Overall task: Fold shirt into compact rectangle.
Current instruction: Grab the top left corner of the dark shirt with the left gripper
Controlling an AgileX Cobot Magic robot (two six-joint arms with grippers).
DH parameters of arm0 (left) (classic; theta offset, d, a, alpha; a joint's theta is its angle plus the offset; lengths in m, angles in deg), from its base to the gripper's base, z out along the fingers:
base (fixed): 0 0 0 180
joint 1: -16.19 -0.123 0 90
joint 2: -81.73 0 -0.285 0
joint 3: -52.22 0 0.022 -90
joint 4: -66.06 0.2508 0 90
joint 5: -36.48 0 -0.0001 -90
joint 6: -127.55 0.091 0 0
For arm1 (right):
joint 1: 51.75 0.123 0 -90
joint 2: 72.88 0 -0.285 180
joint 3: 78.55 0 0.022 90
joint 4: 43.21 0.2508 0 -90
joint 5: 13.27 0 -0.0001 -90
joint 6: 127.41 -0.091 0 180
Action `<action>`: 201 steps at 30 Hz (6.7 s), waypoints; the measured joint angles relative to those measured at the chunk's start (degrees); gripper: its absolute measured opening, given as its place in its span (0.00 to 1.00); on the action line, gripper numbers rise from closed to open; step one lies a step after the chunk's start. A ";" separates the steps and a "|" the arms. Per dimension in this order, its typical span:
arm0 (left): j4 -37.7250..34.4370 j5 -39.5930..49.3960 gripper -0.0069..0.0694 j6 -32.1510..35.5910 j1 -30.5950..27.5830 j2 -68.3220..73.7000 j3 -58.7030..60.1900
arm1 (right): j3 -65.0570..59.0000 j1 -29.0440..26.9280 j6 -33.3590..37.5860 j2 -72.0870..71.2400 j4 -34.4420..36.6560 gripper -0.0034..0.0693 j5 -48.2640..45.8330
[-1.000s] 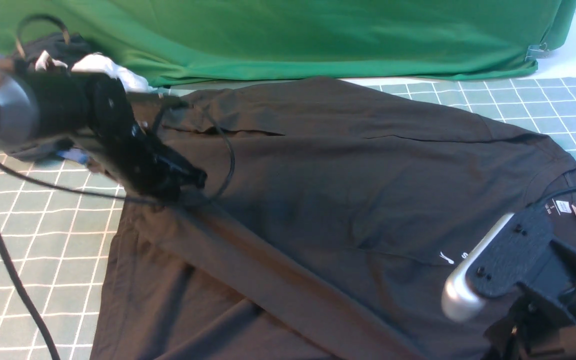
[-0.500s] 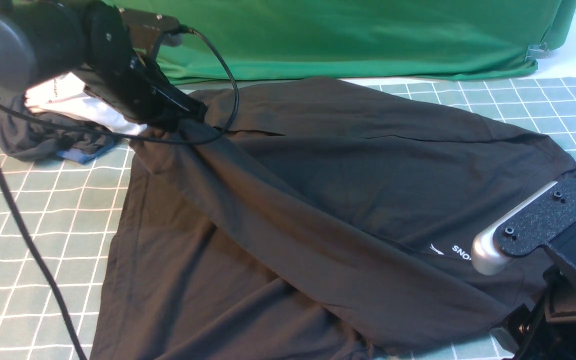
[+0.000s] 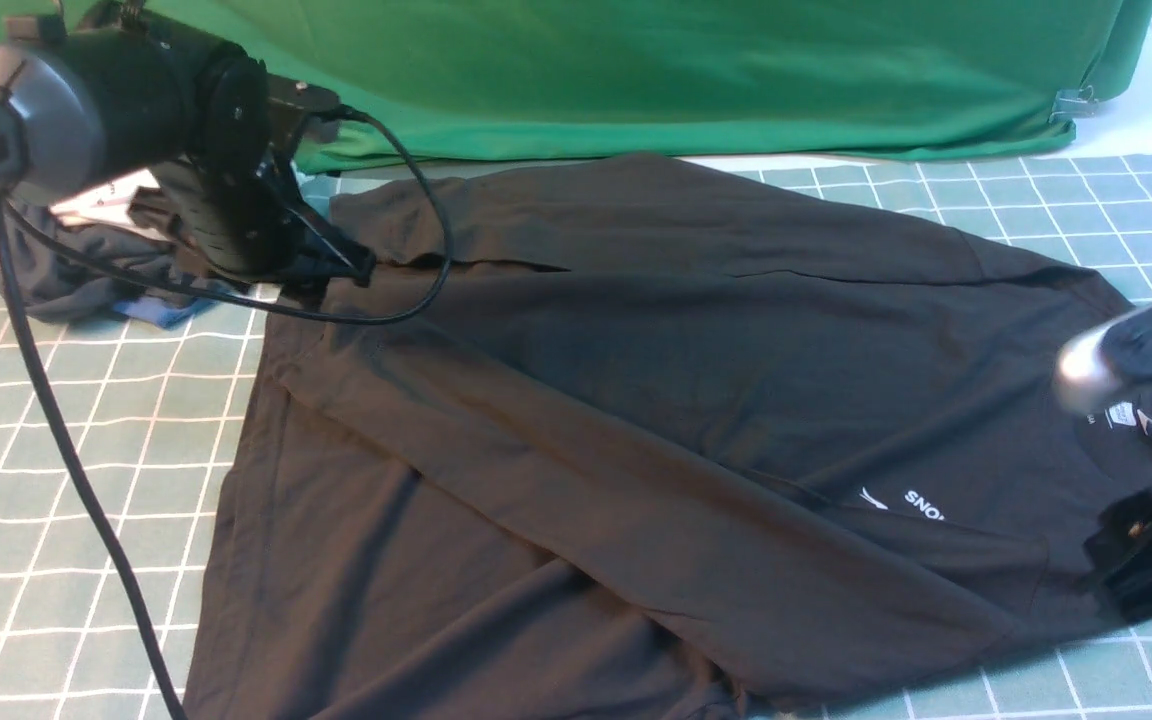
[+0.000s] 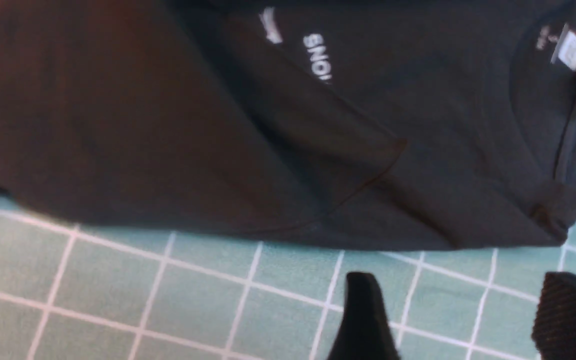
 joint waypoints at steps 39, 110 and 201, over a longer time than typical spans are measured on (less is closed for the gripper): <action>-24.61 -2.28 0.09 7.77 0.00 -31.97 39.39 | 12.49 -16.81 33.52 39.77 17.86 0.07 5.53; -24.84 4.83 0.11 10.97 0.00 -32.18 39.39 | 2.33 20.59 14.88 27.99 6.95 0.10 2.69; -20.35 -9.43 0.14 -6.37 -4.13 22.66 -23.34 | 5.54 17.03 6.36 -1.71 6.30 0.10 -4.95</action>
